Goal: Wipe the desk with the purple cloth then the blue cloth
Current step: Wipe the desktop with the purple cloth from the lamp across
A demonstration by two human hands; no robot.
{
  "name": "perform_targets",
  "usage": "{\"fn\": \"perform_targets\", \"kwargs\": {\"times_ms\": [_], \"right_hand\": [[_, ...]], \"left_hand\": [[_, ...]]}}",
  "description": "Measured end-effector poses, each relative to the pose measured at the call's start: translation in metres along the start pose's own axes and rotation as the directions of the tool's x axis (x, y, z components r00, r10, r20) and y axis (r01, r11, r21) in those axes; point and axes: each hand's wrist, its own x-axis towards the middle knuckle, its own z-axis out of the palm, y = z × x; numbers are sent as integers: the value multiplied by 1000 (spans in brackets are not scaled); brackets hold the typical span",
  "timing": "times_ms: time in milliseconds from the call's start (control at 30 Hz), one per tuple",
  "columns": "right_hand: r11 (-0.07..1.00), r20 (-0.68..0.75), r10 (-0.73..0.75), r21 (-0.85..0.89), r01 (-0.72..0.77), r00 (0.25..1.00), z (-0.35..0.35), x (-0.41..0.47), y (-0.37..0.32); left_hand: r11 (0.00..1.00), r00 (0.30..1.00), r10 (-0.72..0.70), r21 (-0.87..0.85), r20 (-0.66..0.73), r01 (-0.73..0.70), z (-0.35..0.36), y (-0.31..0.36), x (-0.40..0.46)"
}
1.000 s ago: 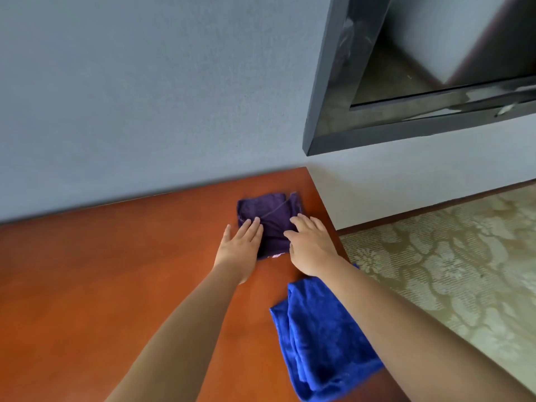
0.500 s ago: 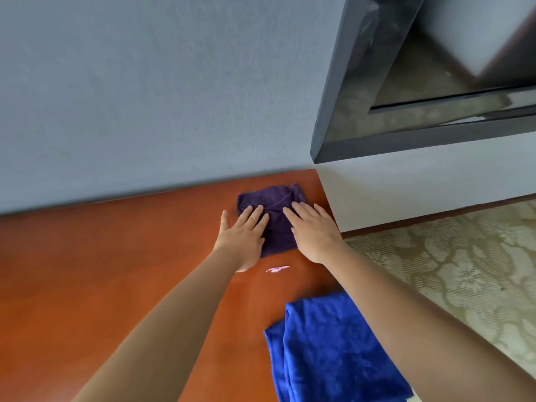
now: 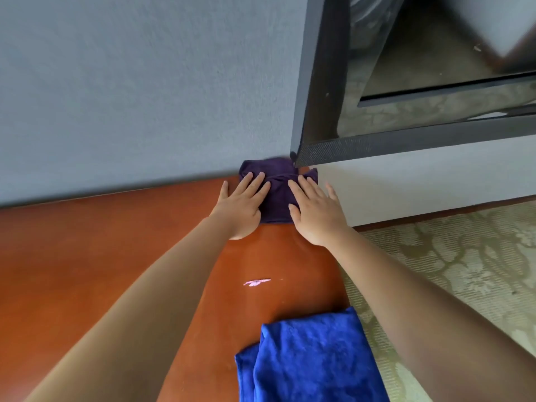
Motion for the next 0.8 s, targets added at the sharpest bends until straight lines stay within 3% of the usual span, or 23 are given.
{"fn": "perform_targets", "kwargs": {"times_ms": [300, 600, 800], "right_hand": [[999, -23, -6, -46, 5, 1000, -1, -54, -18], [994, 148, 51, -98, -37, 988, -22, -88, -66], [996, 166, 77, -52, -69, 983, -22, -91, -77]], "left_hand": [[987, 995, 90, 131, 44, -95, 15, 7, -49], [957, 964, 222, 155, 143, -244, 10, 3, -73], [947, 948, 261, 143, 183, -288, 9, -3, -74]]}}
